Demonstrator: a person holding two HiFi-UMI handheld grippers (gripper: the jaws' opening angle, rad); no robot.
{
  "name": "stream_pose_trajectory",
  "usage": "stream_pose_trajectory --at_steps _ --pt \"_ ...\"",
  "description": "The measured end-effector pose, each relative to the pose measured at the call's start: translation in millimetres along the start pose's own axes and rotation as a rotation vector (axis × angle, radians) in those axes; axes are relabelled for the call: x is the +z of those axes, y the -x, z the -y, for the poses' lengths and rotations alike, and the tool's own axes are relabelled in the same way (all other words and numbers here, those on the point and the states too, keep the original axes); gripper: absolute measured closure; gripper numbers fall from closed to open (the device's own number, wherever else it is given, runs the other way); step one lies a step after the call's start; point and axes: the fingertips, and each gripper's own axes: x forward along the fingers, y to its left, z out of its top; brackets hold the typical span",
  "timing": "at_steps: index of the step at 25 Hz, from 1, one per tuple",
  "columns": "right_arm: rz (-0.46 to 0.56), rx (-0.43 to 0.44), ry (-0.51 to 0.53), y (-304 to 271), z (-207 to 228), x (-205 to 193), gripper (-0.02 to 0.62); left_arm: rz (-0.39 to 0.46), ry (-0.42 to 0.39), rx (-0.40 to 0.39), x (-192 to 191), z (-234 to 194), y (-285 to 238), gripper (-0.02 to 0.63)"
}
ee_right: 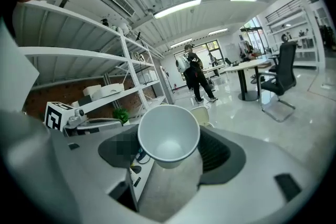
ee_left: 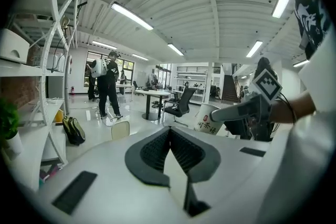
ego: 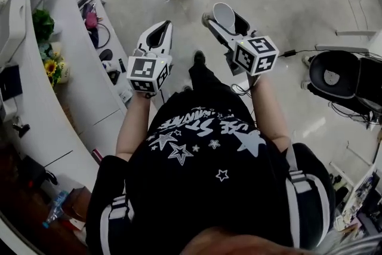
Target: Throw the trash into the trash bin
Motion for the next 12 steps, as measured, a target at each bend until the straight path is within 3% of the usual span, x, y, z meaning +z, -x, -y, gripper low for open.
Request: stream_pose_trajectory --at_steps 12 --pt "0.006 0.037 0.027 -85.9 64.7 63.9 0.255 0.056 -0.020 0.019 53.2 -59.7 -103.1 0.595"
